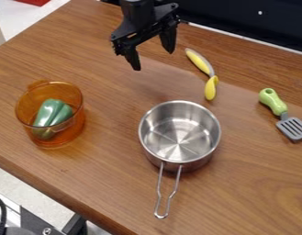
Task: Put spactula in the silver pot
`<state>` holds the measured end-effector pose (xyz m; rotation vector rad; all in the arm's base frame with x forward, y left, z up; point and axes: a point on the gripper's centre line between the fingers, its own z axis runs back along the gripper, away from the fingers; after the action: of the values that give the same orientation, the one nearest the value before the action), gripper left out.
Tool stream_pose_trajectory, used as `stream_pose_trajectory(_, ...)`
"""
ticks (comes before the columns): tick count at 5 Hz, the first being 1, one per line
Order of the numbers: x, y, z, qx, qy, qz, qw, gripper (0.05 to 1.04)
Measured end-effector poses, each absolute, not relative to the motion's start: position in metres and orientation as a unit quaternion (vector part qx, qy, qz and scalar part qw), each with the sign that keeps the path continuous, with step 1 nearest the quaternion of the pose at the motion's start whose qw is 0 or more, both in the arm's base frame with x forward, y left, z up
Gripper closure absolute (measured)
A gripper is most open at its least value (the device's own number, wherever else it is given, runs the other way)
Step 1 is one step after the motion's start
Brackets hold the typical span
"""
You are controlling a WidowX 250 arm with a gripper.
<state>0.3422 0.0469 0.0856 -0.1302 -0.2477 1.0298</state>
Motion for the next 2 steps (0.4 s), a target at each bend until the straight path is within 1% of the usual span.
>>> stream_pose_trajectory(1,0.339,0.045,0.075,-0.055,-0.099,0.491,0.863,0.089)
stream_pose_trajectory(2,0.349,0.033,0.074,-0.038,-0.07,0.491,0.867,0.089)
